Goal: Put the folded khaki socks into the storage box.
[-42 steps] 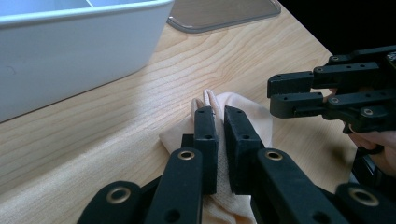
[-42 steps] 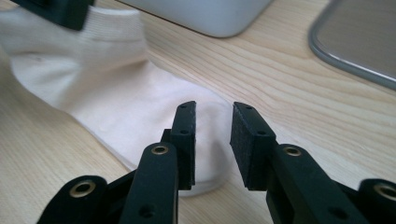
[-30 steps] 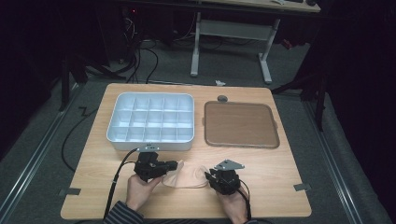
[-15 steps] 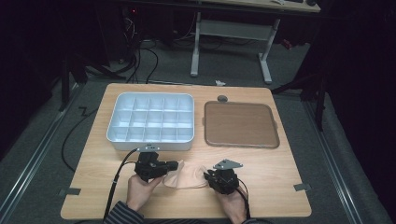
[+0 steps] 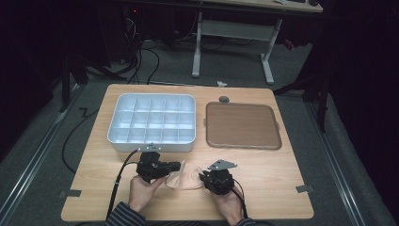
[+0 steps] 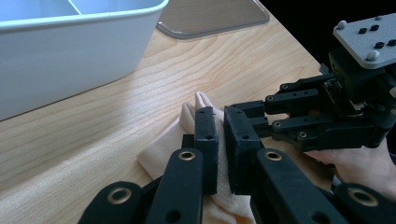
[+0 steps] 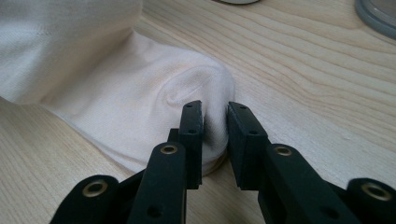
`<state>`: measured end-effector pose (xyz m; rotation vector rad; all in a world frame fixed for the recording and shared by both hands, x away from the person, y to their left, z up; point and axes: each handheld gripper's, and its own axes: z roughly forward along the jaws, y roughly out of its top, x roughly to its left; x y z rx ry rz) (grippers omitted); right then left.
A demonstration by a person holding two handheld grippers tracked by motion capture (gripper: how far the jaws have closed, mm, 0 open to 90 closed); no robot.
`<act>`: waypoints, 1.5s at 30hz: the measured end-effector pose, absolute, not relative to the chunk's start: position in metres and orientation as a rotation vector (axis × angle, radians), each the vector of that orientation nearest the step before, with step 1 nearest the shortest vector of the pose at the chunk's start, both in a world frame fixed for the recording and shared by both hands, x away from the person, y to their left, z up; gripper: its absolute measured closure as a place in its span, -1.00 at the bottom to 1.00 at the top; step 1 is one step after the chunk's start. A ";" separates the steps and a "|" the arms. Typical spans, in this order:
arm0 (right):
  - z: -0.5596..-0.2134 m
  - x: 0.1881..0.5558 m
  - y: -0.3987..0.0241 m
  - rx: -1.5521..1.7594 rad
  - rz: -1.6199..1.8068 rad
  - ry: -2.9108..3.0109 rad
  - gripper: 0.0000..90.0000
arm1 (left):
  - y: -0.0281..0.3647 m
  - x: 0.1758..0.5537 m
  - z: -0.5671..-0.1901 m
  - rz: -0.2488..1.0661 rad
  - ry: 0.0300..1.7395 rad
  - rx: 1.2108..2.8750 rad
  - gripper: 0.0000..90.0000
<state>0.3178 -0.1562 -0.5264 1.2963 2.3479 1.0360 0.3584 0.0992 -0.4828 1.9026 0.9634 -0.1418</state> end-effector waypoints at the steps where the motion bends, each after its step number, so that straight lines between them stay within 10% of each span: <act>1: -0.526 0.318 -0.155 1.297 1.036 2.349 0.70 | 0.099 0.359 -0.483 -0.140 0.962 1.903 0.89; 45: -0.526 0.317 -0.151 1.251 1.028 2.371 0.66 | 0.051 0.372 -0.508 -0.188 0.963 2.009 0.87</act>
